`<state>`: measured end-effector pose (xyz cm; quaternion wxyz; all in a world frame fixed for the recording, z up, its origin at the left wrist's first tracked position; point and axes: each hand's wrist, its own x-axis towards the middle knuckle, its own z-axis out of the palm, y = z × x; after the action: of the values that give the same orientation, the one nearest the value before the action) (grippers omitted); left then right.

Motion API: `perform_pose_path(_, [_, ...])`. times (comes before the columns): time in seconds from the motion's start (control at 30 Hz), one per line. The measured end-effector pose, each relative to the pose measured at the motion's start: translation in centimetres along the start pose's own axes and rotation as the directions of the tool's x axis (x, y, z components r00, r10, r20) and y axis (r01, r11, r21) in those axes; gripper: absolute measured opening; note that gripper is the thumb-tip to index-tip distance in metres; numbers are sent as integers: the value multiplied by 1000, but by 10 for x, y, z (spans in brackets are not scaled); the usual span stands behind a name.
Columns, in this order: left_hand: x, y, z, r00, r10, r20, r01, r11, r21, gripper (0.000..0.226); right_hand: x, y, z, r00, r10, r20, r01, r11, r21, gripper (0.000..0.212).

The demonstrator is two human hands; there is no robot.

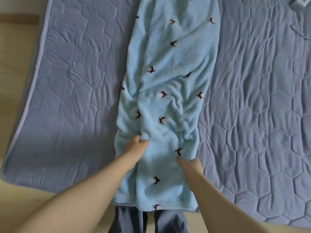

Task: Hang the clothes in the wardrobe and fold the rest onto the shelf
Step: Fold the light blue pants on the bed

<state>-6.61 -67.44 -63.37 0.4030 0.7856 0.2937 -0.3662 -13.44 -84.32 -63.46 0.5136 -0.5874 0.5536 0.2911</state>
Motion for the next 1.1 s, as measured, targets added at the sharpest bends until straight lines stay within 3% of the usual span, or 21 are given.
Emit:
perform_pose_path(0.07, [-5,-3,-12,993,-16,-117,0,991,-132,16,-10,4,-2,998,-12,66,7,998,67,22])
perform_pose_path(0.2, [-22,-14,-37,942,52,-330,-71,996,-46,21,-33,7,-5,971,46,235,-73,992,106,22])
perform_pose_path(0.27, [-27,-23,-44,949,37,-313,-59,996,-61,26,-39,13,-3,955,100,280,-125,990,72,27])
perform_pose_path(0.3, [-29,-26,-46,977,14,-215,-38,994,-107,25,-40,15,-2,948,120,294,-146,987,69,29])
perform_pose_path(0.37, [-31,-34,-54,986,-58,155,82,985,-153,11,-39,21,4,933,146,328,-174,983,59,33])
perform_pose_path(0.43, [-31,-45,-58,884,-120,451,128,992,14,20,-35,28,10,924,147,353,-156,988,-1,33])
perform_pose_path(0.47, [-30,-53,-57,861,-137,490,105,990,92,24,-34,33,13,925,141,354,-133,990,-46,31])
perform_pose_path(0.53, [-30,-65,-57,892,-120,437,89,992,90,26,-35,41,12,925,126,358,-97,991,-98,28])
perform_pose_path(0.63, [-35,-78,-62,956,-146,254,168,983,-70,23,-42,49,8,913,147,380,-133,989,-62,25])
perform_pose_path(0.73, [-34,-88,-65,981,-143,134,153,986,-64,19,-44,57,11,933,147,329,-102,983,-150,16])
perform_pose_path(0.8, [-34,-92,-63,973,-136,188,144,989,-31,20,-42,61,14,955,122,272,-75,982,-175,8])
perform_pose_path(0.9, [-34,-103,-56,932,-137,337,160,986,-42,26,-35,71,18,978,40,204,1,980,-197,13])
perform_pose_path(0.97, [-32,-112,-51,949,-138,282,120,990,77,29,-32,79,22,989,-41,139,81,952,-296,11])
perform_pose_path(1.03, [-29,-121,-48,992,-83,91,47,939,339,38,-33,82,26,984,-171,56,179,901,-395,9])
perform_pose_path(1.1, [-27,-125,-45,996,77,-47,-53,922,383,46,-32,80,30,968,-248,51,251,918,-308,8])
